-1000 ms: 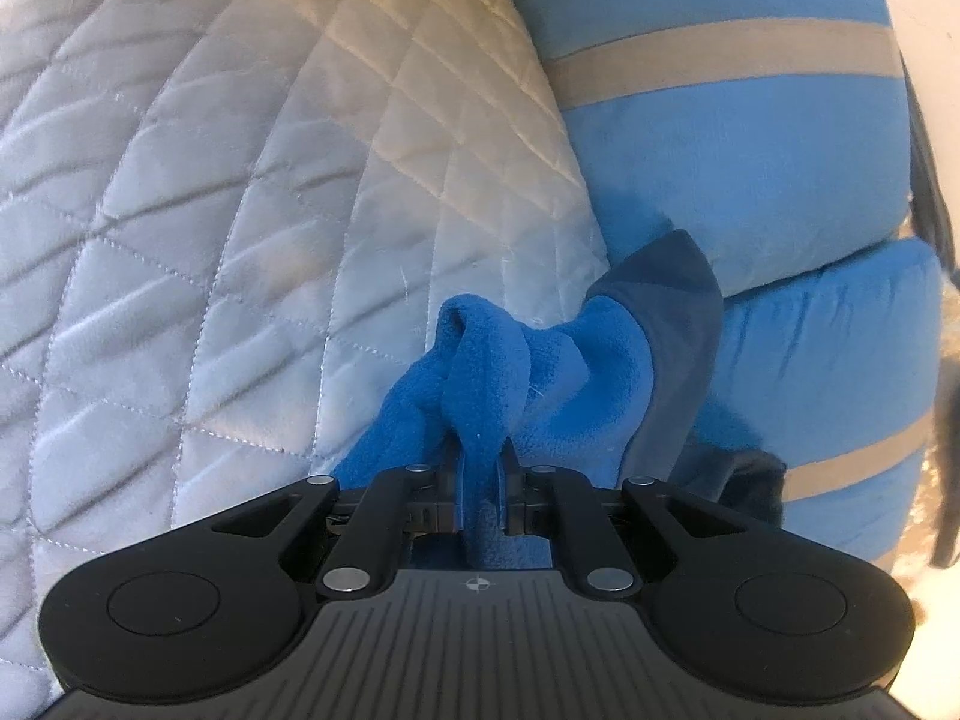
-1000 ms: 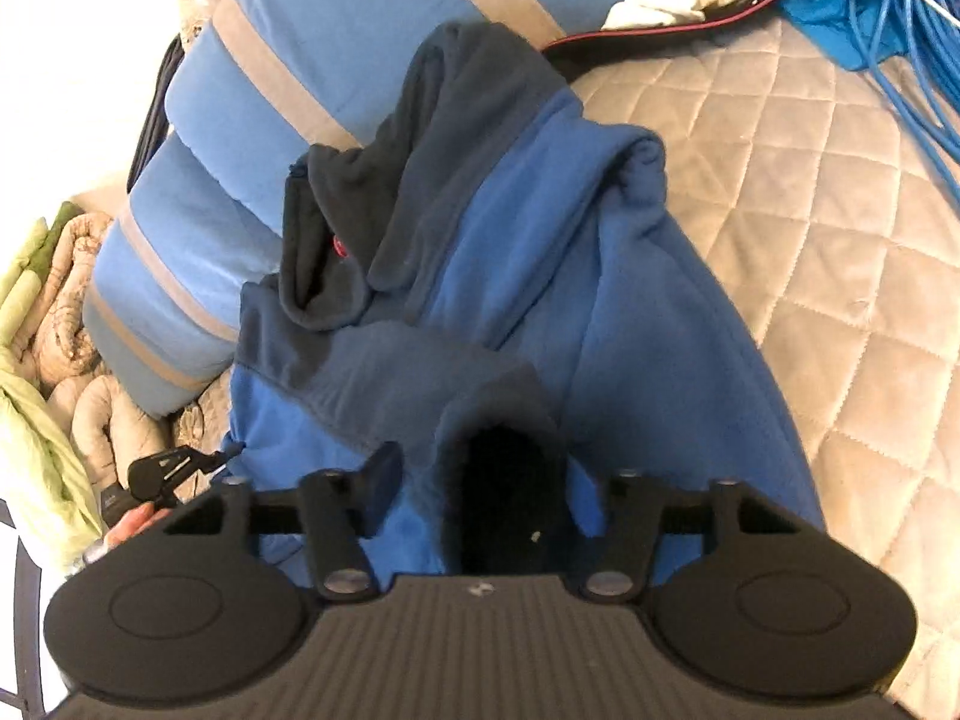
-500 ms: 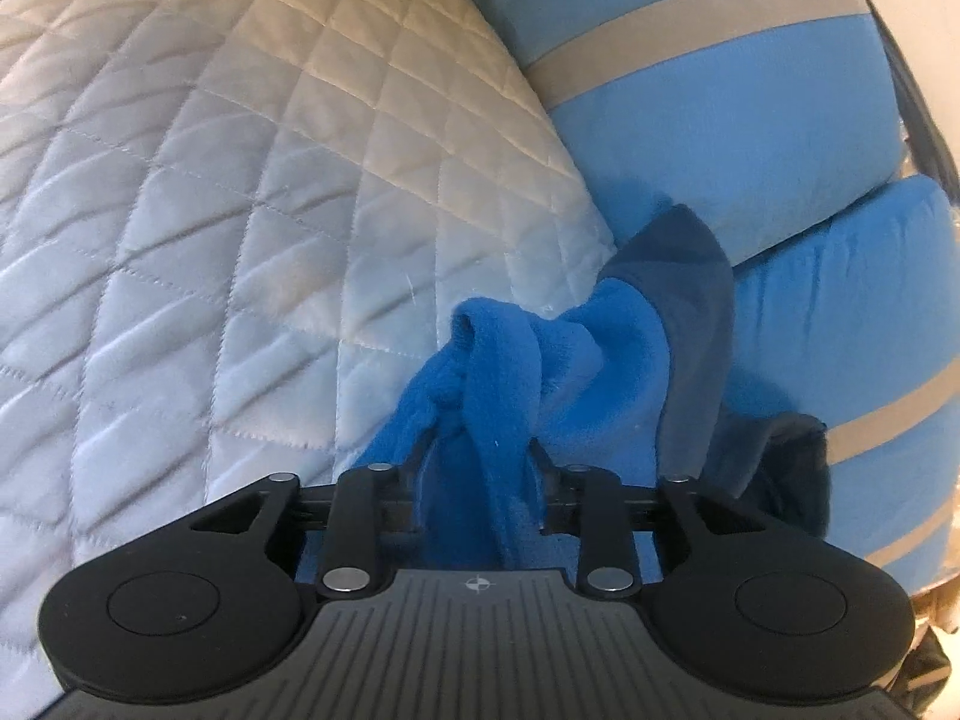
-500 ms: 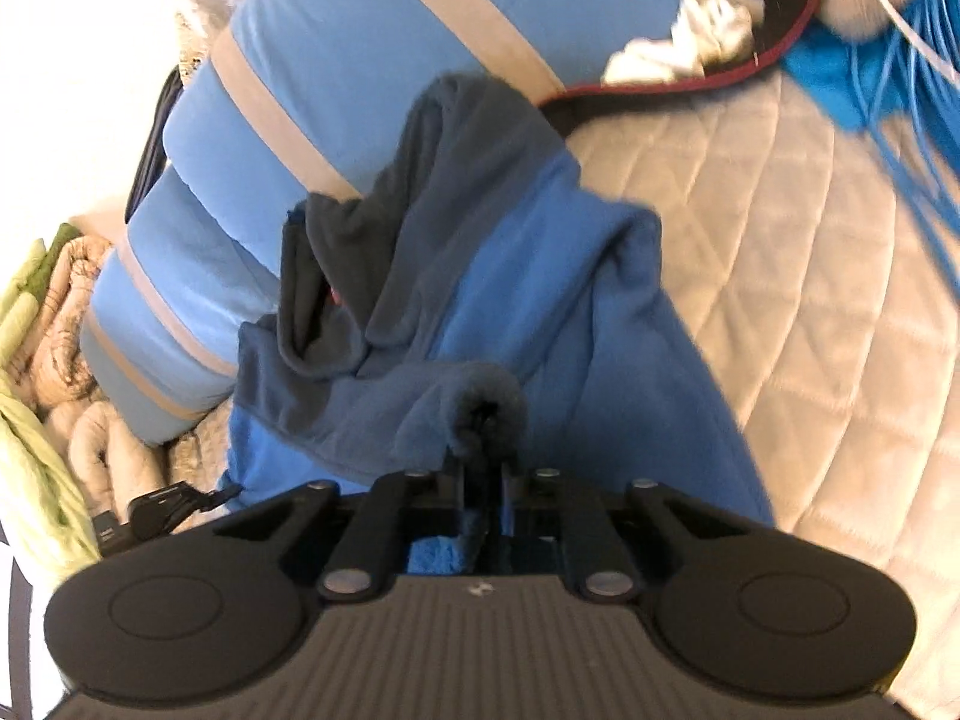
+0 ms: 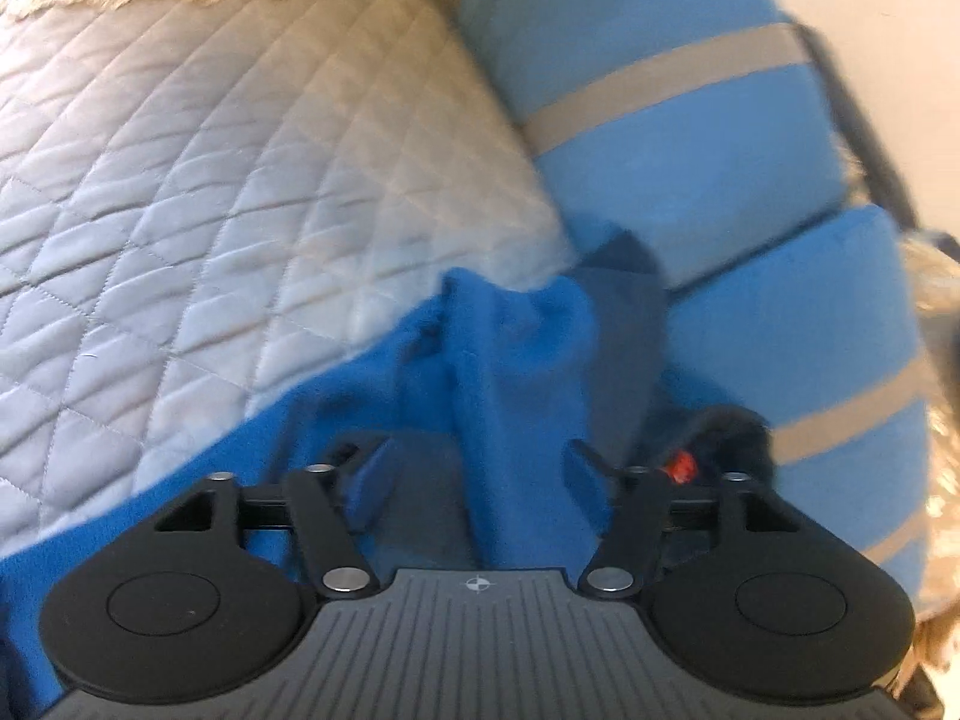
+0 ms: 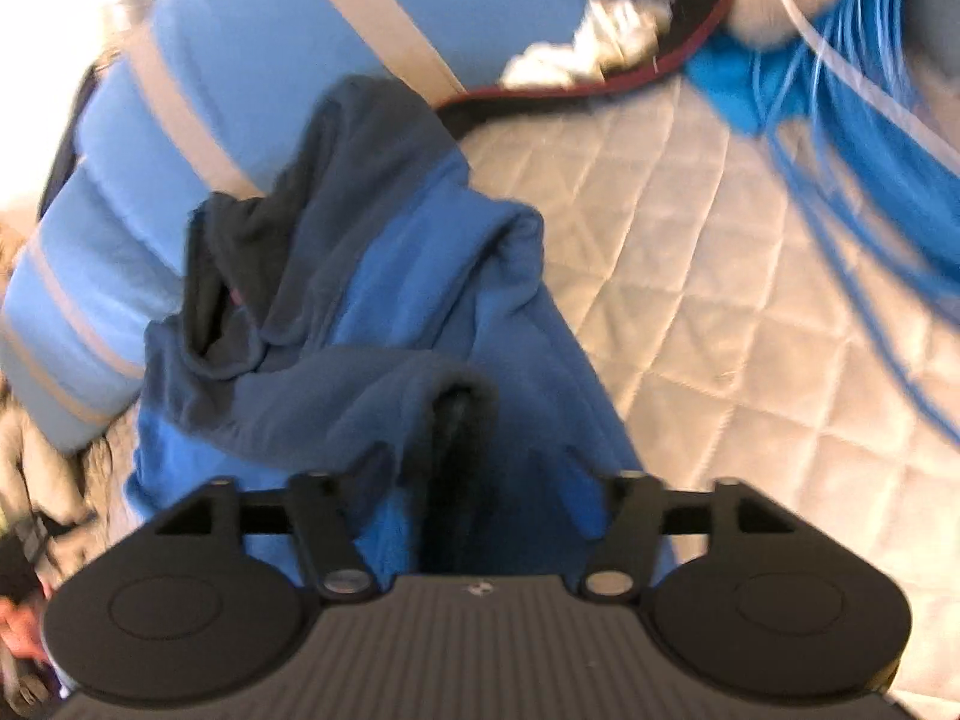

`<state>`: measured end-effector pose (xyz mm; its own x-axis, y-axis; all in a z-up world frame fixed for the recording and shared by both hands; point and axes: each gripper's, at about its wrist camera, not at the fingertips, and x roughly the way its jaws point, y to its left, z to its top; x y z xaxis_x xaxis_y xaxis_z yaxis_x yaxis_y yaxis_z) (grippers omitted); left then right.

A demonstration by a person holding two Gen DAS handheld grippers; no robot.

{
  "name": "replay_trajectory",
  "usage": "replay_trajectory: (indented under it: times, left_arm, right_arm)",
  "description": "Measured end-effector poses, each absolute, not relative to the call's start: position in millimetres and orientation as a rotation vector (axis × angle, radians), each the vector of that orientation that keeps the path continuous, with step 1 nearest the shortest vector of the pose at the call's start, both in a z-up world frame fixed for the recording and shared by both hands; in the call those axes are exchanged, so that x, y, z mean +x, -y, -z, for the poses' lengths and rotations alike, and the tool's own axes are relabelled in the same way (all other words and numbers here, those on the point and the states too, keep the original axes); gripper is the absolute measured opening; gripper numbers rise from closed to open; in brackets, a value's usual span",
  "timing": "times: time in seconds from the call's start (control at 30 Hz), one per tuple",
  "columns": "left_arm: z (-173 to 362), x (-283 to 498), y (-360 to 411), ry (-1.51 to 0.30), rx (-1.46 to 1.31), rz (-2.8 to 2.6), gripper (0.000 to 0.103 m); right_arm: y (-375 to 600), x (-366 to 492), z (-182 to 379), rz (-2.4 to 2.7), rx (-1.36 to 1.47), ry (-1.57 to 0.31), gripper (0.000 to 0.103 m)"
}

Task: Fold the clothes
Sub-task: 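Open both grippers and release the jacket onto the bed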

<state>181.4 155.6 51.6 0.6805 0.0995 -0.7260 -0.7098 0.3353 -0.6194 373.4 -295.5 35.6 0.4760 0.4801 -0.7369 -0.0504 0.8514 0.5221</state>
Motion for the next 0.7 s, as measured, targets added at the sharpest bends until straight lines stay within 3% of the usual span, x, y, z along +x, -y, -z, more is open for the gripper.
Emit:
replay_trajectory:
  times: [0.07,0.2,0.47,0.7]
  left_arm:
    - [-66,182,-146,-0.664,-1.051,-0.543,0.082]
    - [-101,192,-127,-0.691,-0.879,-0.478,0.084]
    - [-172,193,-94,-0.676,-0.591,-0.325,0.089]
    - [-156,183,-103,-0.708,-0.598,-0.204,0.089]
  right_arm:
    - [304,357,-54,-0.374,0.43,-0.997,0.089]
    - [326,327,-96,-0.39,0.411,-0.895,0.103]
    - [351,288,-150,-0.365,0.358,-0.825,0.103]
    - [326,264,-152,-0.376,0.2,-0.805,0.103]
